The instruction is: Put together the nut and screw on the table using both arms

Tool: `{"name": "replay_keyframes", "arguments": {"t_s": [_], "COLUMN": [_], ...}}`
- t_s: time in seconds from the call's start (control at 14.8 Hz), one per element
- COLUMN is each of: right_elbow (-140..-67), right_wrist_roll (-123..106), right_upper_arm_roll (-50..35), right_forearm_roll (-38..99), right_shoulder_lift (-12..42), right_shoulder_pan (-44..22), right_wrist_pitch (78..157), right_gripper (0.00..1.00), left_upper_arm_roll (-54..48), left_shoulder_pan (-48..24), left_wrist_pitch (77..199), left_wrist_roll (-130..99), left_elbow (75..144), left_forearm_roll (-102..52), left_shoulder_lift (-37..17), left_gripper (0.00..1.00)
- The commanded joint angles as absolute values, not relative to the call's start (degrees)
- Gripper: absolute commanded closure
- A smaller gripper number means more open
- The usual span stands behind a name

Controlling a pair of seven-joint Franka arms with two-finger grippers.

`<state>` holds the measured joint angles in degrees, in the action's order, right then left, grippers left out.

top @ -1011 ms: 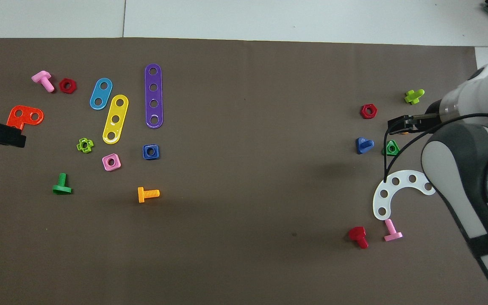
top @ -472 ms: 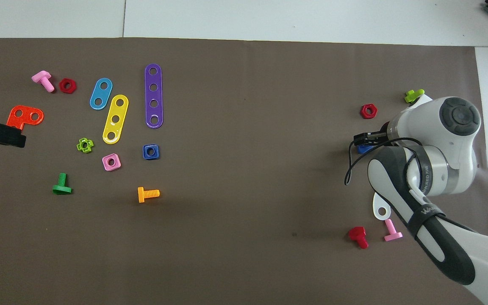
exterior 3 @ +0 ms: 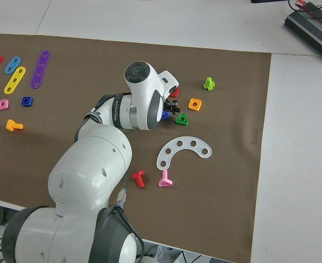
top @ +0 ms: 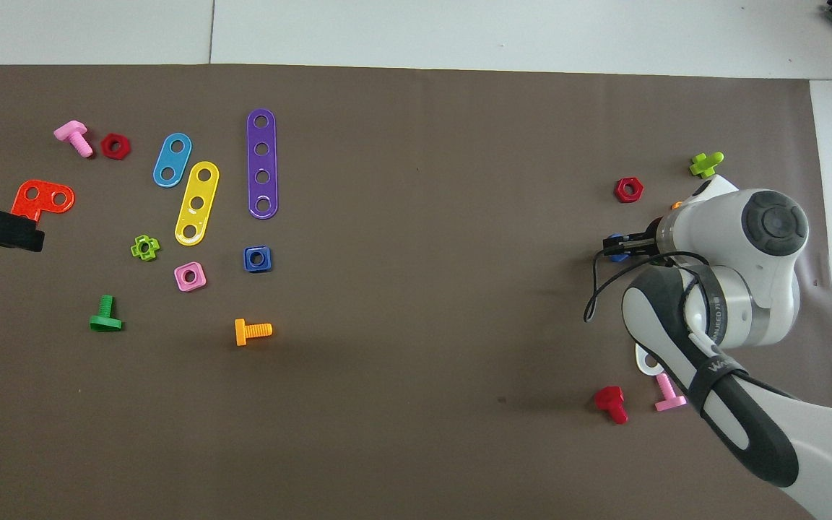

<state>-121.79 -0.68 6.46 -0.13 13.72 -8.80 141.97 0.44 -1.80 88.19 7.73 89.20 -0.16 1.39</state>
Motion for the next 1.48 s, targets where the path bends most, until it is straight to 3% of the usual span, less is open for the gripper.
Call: {"name": "replay_keyframes", "arguments": {"t_s": [0.0,0.2,0.88,0.94,1.01,1.21,1.42], "right_elbow": [-122.6,-122.7,-122.8,-122.8,-122.7,-121.0,-114.0], "right_wrist_roll": [-2.9,-2.7,-2.6,-2.6,-2.3,-2.0,-0.6], "right_upper_arm_roll": [6.3,6.3,6.2,6.2,6.2,6.2,6.2], "right_forearm_roll": [1.8,1.8,2.1,2.1,2.4,4.0,4.2], "right_shoulder_lift": [13.2,13.2,13.3,13.3,13.4,13.7,11.5], "right_shoulder_pan": [-8.7,-8.8,-8.8,-8.8,-8.8,-8.8,-9.3], "right_wrist_pitch": [143.2,143.2,143.1,143.1,143.1,141.2,131.0], "right_gripper": [0.37,0.6,0.72,0.9,1.0,1.0,1.0], "left_upper_arm_roll": [0.2,0.2,0.2,0.2,0.2,0.2,0.2], "left_shoulder_pan": [-1.2,-1.2,-1.2,-1.2,-1.1,-1.2,-1.1], "left_wrist_pitch": [88.2,88.2,88.2,88.2,88.2,88.2,88.2], "left_wrist_roll": [8.0,8.0,8.0,8.0,8.0,8.0,8.0], "left_elbow": [90.8,90.8,90.8,90.8,90.8,90.8,90.8], "left_forearm_roll": [-0.3,-0.3,-0.3,-0.3,-0.3,-0.3,-0.3], "left_shoulder_lift": [2.9,2.9,2.9,2.9,2.9,2.9,2.9], "left_gripper": [0.0,0.0,0.0,0.0,0.0,0.0,0.0]}}
